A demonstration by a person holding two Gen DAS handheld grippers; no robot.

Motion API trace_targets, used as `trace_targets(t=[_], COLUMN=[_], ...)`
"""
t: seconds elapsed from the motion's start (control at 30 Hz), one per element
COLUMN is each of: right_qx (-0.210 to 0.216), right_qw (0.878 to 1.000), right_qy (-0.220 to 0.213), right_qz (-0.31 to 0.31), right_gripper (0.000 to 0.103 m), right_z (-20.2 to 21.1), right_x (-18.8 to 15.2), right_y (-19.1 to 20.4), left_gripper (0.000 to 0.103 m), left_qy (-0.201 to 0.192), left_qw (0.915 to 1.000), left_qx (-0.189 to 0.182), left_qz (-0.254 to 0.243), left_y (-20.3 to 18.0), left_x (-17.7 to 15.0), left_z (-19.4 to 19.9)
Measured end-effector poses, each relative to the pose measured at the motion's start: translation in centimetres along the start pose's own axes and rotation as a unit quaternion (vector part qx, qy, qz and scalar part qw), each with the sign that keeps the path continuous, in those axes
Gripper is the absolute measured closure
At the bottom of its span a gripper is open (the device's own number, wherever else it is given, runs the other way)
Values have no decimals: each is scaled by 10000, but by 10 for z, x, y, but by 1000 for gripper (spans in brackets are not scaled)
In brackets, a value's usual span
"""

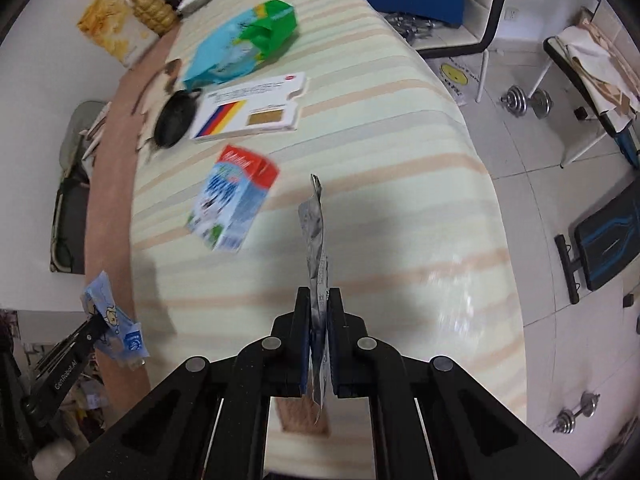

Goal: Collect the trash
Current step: 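Grasp the blue snack wrapper with the left tool while the right tool grasps the silver blister pack, then carry both items over the white bin and open both tools to drop them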

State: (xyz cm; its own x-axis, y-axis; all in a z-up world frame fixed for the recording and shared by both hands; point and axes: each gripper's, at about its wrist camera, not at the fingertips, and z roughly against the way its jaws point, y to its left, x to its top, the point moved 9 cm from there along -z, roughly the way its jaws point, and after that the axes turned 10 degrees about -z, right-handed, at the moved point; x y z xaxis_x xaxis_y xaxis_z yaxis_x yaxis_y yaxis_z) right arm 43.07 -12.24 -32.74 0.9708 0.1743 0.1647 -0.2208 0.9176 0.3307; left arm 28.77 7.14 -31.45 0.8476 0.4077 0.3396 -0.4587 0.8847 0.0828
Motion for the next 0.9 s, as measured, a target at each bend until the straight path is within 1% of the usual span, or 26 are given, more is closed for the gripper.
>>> trace_targets(t=[0.13, 0.2, 0.23, 0.3, 0.33, 0.4, 0.43, 0.5, 0.53, 0.6, 0.67, 0.77, 0.83, 0.9], right_qx=[81, 153, 162, 227, 246, 285, 299, 332, 345, 307, 276, 172, 106, 50], right_qw=[9998, 9994, 9992, 9985, 9983, 9978, 9977, 9976, 9977, 9978, 9975, 9964, 9948, 9926], right_qy=[-186, -307, -361, -489, -513, -568, -555, -455, -388, -202, -16, 288, 494, 690], right_qz=[60, 35, 30, -62, -94, -211, -251, -393, -437, -547, -657, -777, -884, -998], right_gripper=[95, 95, 95, 95, 95, 95, 95, 95, 95, 95, 95, 95, 95, 95], right_z=[28, 45, 50, 66, 69, 76, 77, 73, 70, 60, 48, 18, -10, -49], right_x=[-51, -87, -98, -139, -151, -192, -206, -245, -260, -298, -328, -368, -386, -404], right_y=[13, 22, 24, 30, 32, 35, 35, 33, 31, 23, 14, -6, -21, -40], left_gripper=[94, 94, 94, 94, 94, 94, 94, 94, 94, 94, 94, 94, 94, 94], left_qy=[-194, -205, -220, -204, -189, -108, -44, 135, 231, 444, 653, 1032, 1268, 1474], left_qw=[9993, 9985, 9978, 9962, 9956, 9941, 9937, 9929, 9923, 9907, 9891, 9855, 9826, 9801], left_qx=[-210, -320, -372, -473, -518, -605, -662, -784, -838, -928, -1000, -1152, -1210, -1196], left_qz=[-256, -392, -500, -702, -764, -888, -901, -888, -887, -885, -864, -699, -621, -573], left_y=[7, 11, 13, 16, 18, 21, 23, 25, 25, 25, 24, 20, 17, 13], left_x=[-34, -56, -69, -96, -106, -135, -146, -172, -185, -209, -233, -266, -288, -305], left_z=[26, 38, 44, 53, 55, 59, 58, 55, 52, 43, 29, -6, -39, -82])
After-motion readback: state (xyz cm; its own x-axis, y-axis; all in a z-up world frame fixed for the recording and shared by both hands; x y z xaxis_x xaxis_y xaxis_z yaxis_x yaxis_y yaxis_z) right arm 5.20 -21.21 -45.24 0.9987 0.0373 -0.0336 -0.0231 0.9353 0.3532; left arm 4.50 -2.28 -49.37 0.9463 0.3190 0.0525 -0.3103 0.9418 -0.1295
